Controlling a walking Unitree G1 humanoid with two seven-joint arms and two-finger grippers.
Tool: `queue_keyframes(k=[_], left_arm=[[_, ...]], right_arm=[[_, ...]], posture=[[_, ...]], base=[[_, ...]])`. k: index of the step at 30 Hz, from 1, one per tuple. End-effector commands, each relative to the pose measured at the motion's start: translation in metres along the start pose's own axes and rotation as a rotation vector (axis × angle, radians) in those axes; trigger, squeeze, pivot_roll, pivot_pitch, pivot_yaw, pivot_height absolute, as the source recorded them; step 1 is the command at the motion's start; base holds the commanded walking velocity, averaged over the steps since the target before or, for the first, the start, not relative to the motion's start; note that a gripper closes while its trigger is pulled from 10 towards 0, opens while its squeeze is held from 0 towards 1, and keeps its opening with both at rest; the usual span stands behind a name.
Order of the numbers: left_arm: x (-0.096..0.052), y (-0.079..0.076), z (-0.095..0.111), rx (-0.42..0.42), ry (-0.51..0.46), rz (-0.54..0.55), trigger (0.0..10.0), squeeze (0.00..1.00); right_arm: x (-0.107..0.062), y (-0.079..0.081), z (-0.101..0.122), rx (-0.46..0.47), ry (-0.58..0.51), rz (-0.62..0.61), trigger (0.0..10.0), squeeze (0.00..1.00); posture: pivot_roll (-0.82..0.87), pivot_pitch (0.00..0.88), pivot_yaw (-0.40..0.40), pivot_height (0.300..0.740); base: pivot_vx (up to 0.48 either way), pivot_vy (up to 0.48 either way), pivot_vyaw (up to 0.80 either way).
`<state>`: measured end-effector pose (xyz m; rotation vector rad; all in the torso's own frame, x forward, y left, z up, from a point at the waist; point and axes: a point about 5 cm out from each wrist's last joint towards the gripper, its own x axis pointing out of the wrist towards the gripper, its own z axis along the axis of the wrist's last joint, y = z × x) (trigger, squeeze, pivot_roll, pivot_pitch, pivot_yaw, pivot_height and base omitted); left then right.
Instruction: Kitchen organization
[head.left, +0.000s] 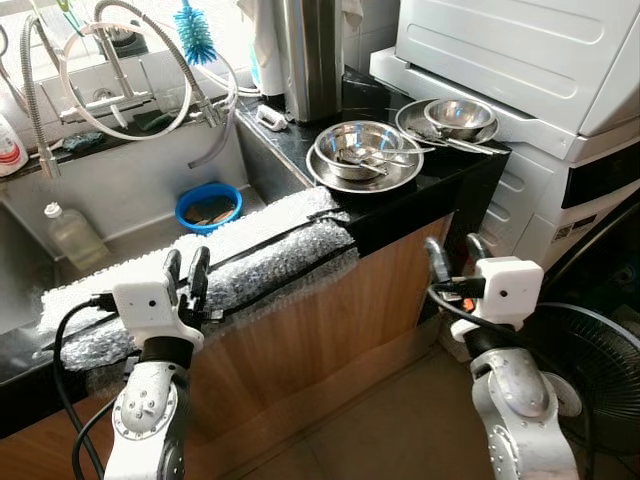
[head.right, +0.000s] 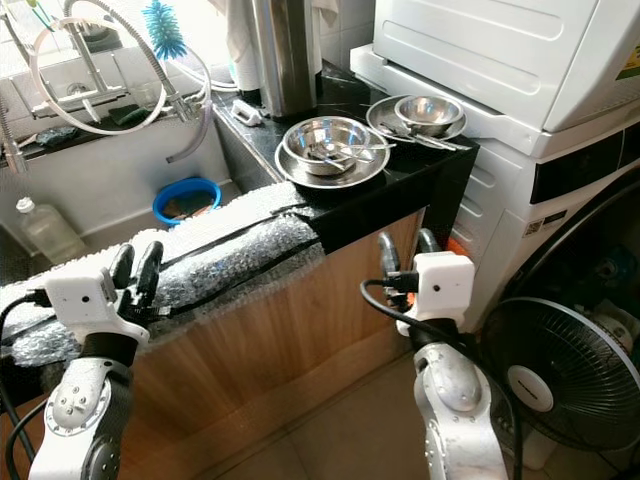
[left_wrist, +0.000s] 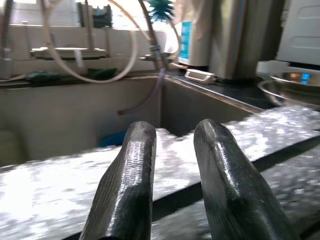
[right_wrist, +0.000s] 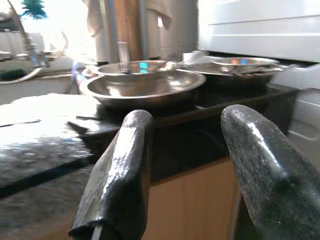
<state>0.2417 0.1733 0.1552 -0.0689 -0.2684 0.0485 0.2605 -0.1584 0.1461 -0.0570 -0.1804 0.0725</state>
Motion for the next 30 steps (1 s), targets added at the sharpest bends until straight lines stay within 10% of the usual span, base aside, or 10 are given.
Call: queue_keyframes(k=[1, 30], left_arm=[[0.0002, 0.0020, 0.0014, 0.008, -0.003, 0.015, 10.0, 0.00], [0.0021, -0.0043, 0.0057, 0.024, -0.021, -0.029, 10.0, 0.00]], right_arm=[[0.0015, 0.0045, -0.0006, 0.011, 0.008, 0.016, 10.0, 0.00], [0.0012, 0.0065, -0.0009, 0.015, 0.011, 0.026, 10.0, 0.00]], posture=[[-0.16, 0.037, 0.068, 0.740], [-0.15, 0.045, 0.068, 0.740]], base=[[0.000, 0.480, 0.00], [0.000, 0.080, 0.00]])
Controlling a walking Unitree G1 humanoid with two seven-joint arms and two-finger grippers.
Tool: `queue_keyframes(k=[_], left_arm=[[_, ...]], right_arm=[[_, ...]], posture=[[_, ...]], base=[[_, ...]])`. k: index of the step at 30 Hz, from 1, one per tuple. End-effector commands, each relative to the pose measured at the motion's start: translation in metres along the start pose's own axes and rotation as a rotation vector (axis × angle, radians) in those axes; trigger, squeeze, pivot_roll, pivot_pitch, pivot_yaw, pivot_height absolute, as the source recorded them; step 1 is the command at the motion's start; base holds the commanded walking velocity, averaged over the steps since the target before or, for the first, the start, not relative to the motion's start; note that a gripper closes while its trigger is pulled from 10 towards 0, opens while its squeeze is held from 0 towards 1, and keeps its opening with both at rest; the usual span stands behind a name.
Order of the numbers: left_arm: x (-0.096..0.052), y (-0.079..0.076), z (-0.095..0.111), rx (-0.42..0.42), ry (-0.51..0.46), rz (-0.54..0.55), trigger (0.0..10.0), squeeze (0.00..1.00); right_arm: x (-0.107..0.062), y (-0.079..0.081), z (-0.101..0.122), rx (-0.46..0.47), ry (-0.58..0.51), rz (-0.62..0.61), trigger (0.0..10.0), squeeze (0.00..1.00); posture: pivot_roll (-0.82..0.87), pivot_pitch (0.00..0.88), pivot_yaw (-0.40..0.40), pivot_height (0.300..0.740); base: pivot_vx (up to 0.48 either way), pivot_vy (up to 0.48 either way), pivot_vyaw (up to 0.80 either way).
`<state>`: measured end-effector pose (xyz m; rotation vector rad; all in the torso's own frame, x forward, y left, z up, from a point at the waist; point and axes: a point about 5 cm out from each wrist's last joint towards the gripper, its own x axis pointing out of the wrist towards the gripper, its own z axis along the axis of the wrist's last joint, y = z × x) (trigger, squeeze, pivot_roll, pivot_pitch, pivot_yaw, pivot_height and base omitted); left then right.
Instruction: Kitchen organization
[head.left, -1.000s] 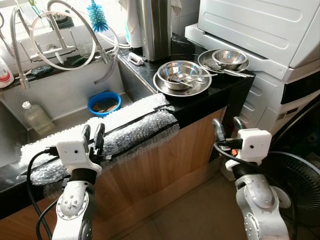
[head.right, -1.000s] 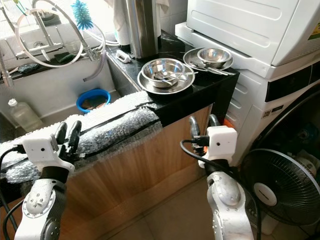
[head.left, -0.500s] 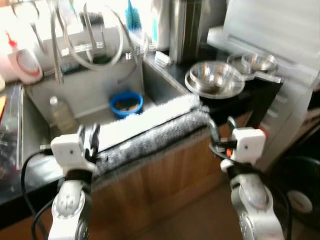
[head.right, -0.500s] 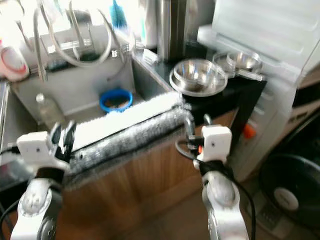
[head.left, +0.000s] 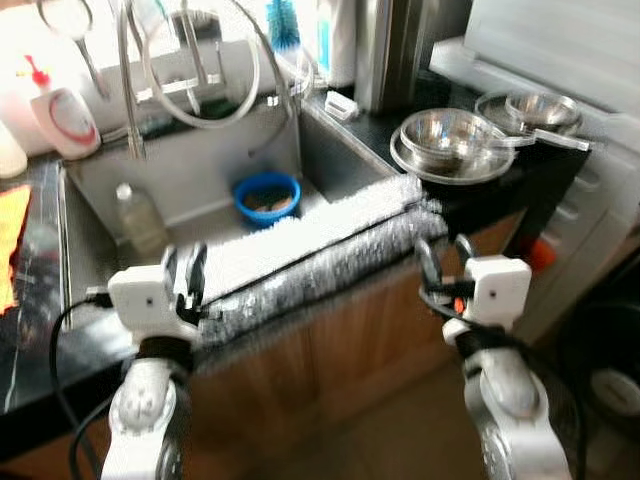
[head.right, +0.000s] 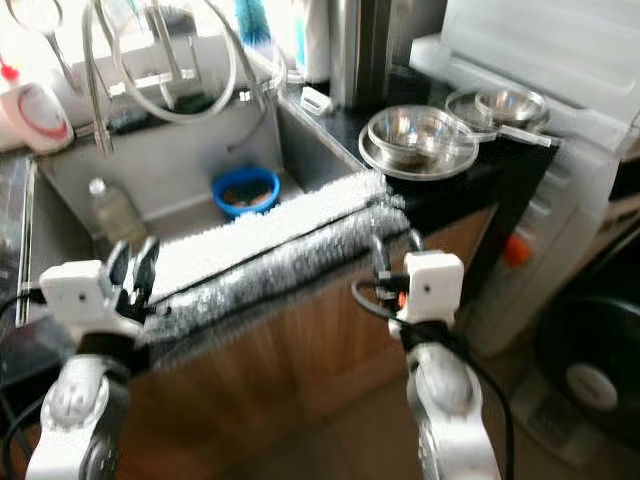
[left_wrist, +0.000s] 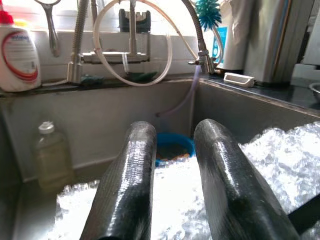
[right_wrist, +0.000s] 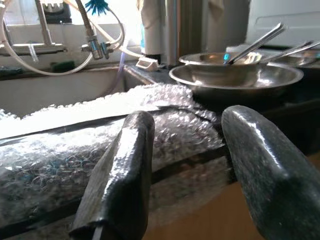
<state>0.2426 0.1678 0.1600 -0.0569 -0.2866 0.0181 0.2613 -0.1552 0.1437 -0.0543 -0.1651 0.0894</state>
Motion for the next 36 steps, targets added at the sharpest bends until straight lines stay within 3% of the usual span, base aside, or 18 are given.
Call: queue_keyframes(k=[1, 36], left_arm=[[0.0000, 0.0012, 0.0015, 0.016, -0.003, 0.001, 10.0, 0.00], [-0.0008, -0.0017, 0.0008, 0.009, 0.008, -0.022, 10.0, 0.00]], right_arm=[[0.0005, 0.0030, 0.0012, 0.009, -0.003, 0.009, 10.0, 0.00], [0.0031, 0.0046, 0.0099, -0.027, -0.051, 0.009, 10.0, 0.00]], posture=[[-0.15, 0.038, 0.067, 0.740], [-0.15, 0.036, 0.073, 0.740]], base=[[0.000, 0.000, 0.00], [0.022, 0.000, 0.00]])
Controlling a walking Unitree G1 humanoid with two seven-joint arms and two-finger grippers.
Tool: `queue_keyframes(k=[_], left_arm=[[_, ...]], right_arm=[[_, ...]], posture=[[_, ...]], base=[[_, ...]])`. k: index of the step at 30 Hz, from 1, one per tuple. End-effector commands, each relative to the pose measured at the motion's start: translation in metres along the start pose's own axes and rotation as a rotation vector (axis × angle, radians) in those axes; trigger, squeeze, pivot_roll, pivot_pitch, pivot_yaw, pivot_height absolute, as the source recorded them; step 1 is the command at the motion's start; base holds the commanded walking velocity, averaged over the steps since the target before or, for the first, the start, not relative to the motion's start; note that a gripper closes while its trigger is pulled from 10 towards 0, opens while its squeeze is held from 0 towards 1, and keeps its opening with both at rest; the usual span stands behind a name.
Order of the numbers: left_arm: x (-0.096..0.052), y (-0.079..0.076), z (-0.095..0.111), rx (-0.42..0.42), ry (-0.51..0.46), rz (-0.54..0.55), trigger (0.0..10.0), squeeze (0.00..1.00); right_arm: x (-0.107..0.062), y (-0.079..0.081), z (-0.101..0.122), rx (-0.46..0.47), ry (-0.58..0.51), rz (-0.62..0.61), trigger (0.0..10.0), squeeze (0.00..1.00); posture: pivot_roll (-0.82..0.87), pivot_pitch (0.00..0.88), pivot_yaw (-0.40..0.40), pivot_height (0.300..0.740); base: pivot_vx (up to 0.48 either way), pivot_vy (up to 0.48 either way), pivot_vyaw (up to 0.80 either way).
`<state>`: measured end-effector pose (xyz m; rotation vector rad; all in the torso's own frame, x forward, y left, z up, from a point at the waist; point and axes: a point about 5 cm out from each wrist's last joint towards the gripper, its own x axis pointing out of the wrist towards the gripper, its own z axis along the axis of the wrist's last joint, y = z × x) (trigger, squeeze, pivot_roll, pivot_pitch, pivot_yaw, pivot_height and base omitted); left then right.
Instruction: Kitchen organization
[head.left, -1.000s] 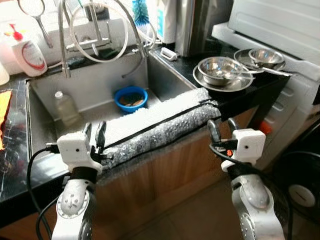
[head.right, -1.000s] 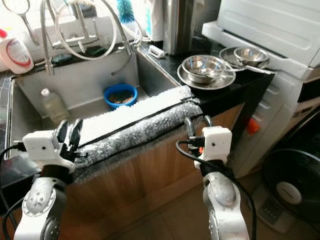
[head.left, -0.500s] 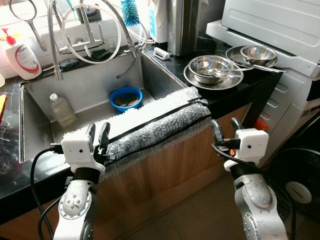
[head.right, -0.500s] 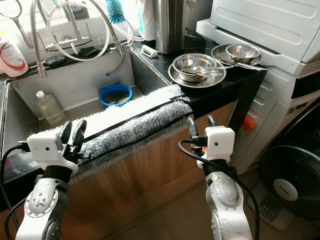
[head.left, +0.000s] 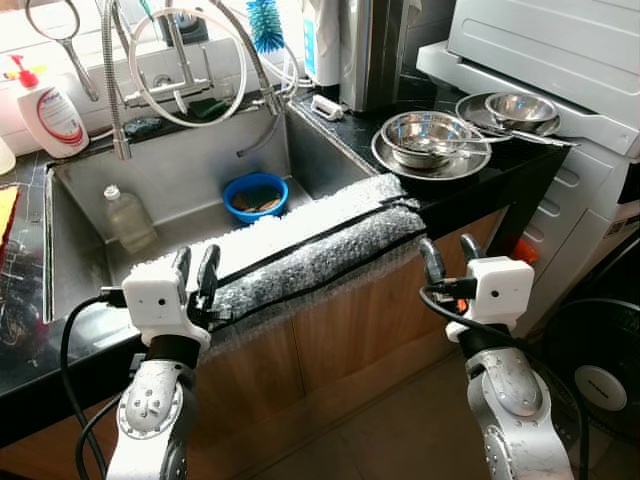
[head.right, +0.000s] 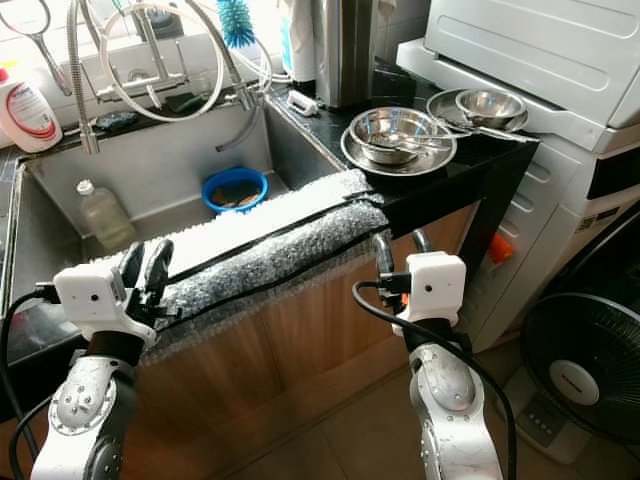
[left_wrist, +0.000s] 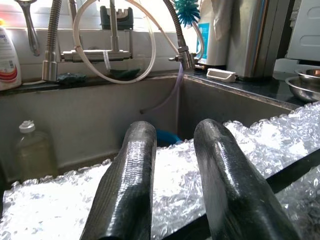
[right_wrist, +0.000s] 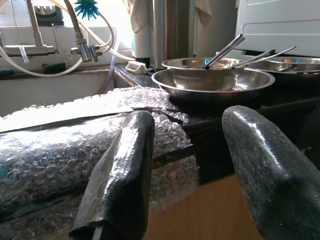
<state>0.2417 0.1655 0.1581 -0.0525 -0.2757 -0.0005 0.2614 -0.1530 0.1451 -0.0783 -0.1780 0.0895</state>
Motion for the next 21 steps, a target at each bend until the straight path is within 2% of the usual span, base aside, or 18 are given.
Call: queue_keyframes(k=[1, 12, 17, 21], left_arm=[[0.001, 0.000, 0.002, 0.008, -0.004, -0.003, 10.0, 0.00], [0.001, 0.000, 0.003, 0.008, -0.009, -0.006, 10.0, 0.00], [0.001, 0.000, 0.003, 0.007, -0.009, -0.009, 10.0, 0.00], [0.001, 0.000, 0.003, 0.008, -0.011, -0.009, 10.0, 0.00]], right_arm=[[0.003, 0.002, 0.009, -0.003, -0.040, 0.007, 10.0, 0.00], [0.005, 0.003, 0.011, -0.007, -0.052, 0.009, 10.0, 0.00], [0.006, 0.007, 0.028, -0.094, -0.153, 0.022, 10.0, 0.00], [0.008, 0.010, 0.035, -0.086, -0.180, 0.028, 10.0, 0.00]], posture=[[-0.15, 0.036, 0.072, 0.740], [-0.15, 0.036, 0.072, 0.740], [-0.15, 0.039, 0.073, 0.740], [-0.15, 0.038, 0.073, 0.740]], base=[[0.251, 0.000, 0.00], [0.325, 0.000, 0.00], [0.343, 0.000, 0.00], [0.345, 0.000, 0.00]])
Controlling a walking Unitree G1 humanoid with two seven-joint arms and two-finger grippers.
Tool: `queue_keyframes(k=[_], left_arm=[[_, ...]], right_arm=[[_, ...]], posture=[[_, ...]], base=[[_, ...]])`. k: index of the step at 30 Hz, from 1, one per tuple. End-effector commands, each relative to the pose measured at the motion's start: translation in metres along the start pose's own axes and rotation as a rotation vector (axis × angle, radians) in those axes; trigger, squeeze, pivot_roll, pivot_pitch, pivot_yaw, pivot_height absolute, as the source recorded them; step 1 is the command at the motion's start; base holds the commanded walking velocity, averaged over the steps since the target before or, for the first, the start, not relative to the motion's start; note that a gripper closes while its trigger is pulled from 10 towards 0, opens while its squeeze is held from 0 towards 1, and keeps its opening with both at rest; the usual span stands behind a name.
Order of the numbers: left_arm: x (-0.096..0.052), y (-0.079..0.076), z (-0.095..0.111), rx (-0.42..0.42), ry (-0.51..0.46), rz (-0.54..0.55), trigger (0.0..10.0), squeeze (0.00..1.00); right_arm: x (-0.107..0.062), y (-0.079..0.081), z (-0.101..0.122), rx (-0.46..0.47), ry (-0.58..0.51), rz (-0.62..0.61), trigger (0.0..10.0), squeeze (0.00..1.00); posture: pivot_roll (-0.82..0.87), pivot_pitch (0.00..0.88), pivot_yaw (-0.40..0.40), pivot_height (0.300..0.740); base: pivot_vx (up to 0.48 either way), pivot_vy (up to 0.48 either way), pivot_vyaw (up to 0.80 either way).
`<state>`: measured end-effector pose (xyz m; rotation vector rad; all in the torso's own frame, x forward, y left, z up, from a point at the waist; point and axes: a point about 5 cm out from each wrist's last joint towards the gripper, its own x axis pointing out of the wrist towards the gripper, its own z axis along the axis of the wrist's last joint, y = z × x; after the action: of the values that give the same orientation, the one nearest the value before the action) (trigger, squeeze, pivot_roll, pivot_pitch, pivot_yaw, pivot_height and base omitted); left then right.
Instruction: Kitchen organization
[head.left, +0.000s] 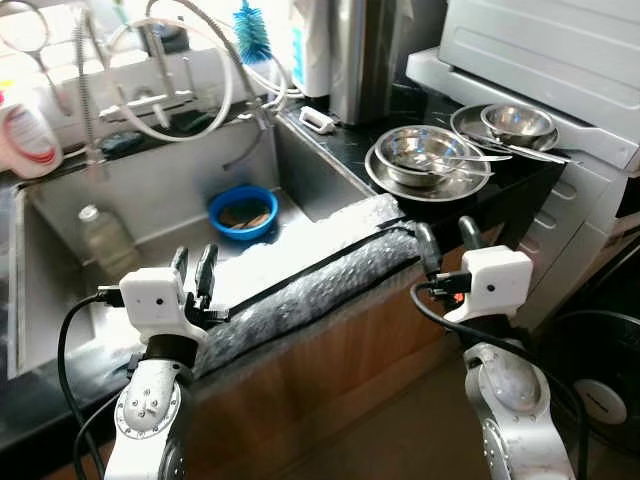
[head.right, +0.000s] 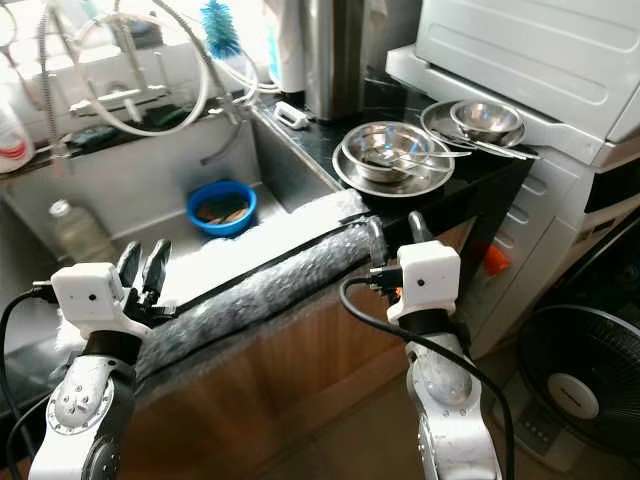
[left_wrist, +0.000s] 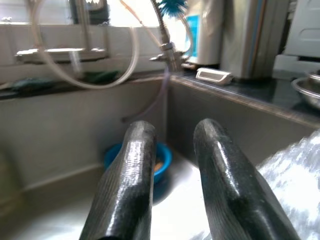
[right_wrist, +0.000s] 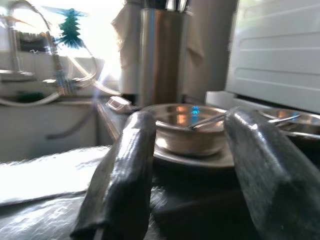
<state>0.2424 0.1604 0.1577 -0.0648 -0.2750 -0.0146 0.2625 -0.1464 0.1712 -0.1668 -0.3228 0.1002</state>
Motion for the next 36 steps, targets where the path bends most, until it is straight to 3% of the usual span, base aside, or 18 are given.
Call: queue_keyframes(k=[1, 8, 36], left_arm=[[0.000, 0.005, 0.004, 0.023, -0.013, 0.004, 10.0, 0.00], [0.000, 0.005, 0.004, 0.024, -0.016, 0.007, 10.0, 0.00], [-0.003, 0.008, 0.004, 0.013, -0.024, 0.037, 10.0, 0.00]], right_arm=[[0.005, 0.006, 0.011, 0.006, -0.050, 0.019, 10.0, 0.00], [0.005, 0.008, 0.012, -0.002, -0.061, 0.026, 10.0, 0.00], [0.006, 0.019, 0.023, -0.029, -0.098, 0.094, 10.0, 0.00]], posture=[[-0.15, 0.038, 0.073, 0.740], [-0.15, 0.036, 0.073, 0.740], [-0.15, 0.048, 0.074, 0.740]], base=[[0.345, 0.000, 0.00], [0.334, 0.000, 0.00], [0.000, 0.000, 0.00]])
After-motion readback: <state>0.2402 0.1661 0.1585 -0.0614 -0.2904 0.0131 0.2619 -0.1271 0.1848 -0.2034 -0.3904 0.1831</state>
